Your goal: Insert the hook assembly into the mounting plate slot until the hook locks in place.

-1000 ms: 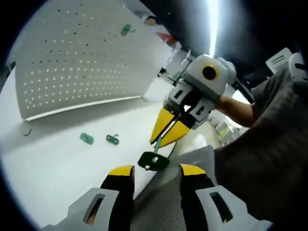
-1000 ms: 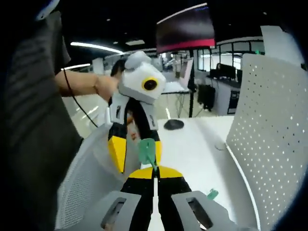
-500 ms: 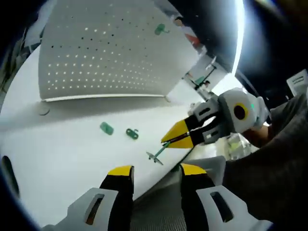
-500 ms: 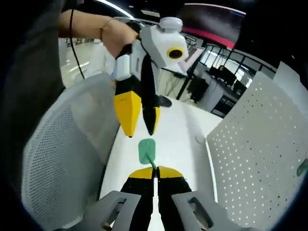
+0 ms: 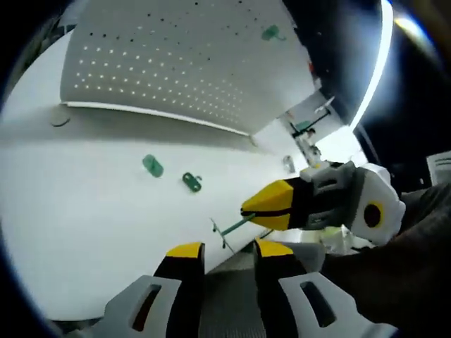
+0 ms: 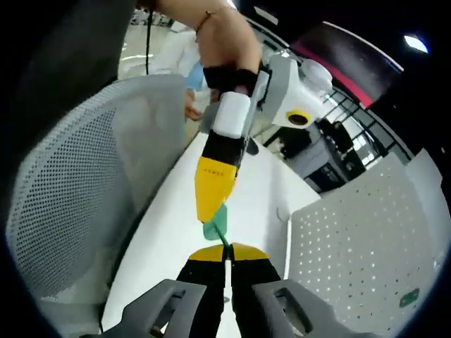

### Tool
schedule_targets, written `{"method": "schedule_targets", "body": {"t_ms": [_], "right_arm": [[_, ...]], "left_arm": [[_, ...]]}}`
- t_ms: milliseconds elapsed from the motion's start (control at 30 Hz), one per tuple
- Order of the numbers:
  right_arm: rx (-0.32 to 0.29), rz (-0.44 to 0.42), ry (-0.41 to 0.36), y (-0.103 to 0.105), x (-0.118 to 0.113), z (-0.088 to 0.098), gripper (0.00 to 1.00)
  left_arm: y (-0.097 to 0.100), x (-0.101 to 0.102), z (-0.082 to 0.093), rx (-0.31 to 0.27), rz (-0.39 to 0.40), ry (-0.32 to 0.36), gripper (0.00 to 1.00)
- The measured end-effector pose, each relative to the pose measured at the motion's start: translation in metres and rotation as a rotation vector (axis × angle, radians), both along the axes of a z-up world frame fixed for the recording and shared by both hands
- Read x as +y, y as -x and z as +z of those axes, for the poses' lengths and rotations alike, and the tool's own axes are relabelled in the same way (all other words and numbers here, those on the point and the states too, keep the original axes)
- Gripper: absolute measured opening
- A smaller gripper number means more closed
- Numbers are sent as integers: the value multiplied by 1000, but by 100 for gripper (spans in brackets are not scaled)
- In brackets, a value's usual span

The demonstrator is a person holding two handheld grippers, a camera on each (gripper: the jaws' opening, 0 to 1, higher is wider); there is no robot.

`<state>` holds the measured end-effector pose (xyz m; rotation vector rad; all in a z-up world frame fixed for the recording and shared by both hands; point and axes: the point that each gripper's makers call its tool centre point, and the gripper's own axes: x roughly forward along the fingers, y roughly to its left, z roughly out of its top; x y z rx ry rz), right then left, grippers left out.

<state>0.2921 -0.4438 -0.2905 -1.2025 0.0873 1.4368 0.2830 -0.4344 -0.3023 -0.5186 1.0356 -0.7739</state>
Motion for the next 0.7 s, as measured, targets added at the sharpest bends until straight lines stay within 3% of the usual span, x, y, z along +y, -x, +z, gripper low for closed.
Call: {"method": "schedule_targets", "body": {"t_ms": [267, 400, 700], "right_arm": [[-114, 62, -2, 1, 5, 8, 0], [-136, 90, 10, 2, 6, 7, 0], [-164, 130, 19, 3, 5, 8, 0]], "left_arm": [[-4, 1, -5, 35, 31, 17, 15], [-2, -1, -5, 46, 37, 35, 8], [-5, -1, -5, 103, 111, 91, 3]]}}
